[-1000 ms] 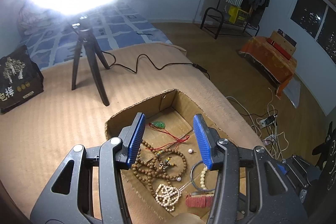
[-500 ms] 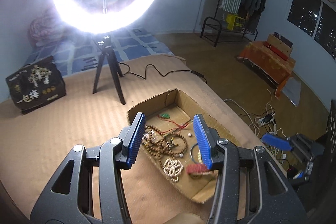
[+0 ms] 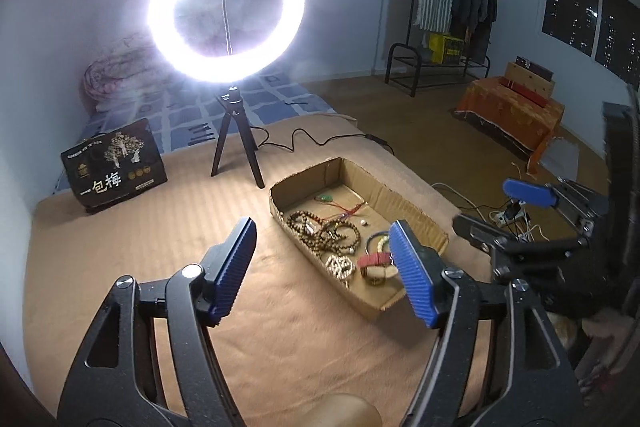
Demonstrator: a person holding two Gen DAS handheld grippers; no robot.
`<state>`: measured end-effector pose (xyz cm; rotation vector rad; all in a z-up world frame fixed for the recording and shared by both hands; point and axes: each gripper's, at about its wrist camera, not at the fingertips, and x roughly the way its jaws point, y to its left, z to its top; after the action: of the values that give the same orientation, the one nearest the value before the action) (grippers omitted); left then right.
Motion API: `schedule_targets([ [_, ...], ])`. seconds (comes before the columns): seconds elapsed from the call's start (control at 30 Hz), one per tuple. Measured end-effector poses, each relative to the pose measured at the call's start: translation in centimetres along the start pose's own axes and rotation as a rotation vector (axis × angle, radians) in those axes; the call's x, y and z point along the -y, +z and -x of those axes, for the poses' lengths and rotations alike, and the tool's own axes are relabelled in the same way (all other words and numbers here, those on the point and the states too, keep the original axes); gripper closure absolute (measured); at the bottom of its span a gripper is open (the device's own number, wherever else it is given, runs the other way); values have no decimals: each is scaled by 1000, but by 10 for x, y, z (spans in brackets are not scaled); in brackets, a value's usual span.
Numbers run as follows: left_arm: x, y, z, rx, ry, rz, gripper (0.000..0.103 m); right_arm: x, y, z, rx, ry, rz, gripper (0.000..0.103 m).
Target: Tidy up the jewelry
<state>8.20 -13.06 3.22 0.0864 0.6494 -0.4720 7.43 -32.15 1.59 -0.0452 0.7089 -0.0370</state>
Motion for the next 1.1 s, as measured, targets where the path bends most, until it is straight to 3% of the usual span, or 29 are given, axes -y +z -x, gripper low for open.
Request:
schedule_targets([
  [0.07,1,-5,8,3,-2,4,29,-2,-3,3,2,-5,1,23],
  [0.17,3,-9,19,14,-6,12,18,-2,-8,6,3,-8,-1,23],
  [0.5,10,-22,27,5,38,8,17,4,-16,10,26,-28,-21,23],
  [0.67,14,-29,27,21,101,-24,2,4,-18,8,36,-41,-14,22],
  [0.77,13,-32,28,30,144,-39,1,4,-19,7,32,-53,-5,22],
  [1.1,10,-36,19,-9,142,-31,1,9,-20,6,25,-61,-22,22],
])
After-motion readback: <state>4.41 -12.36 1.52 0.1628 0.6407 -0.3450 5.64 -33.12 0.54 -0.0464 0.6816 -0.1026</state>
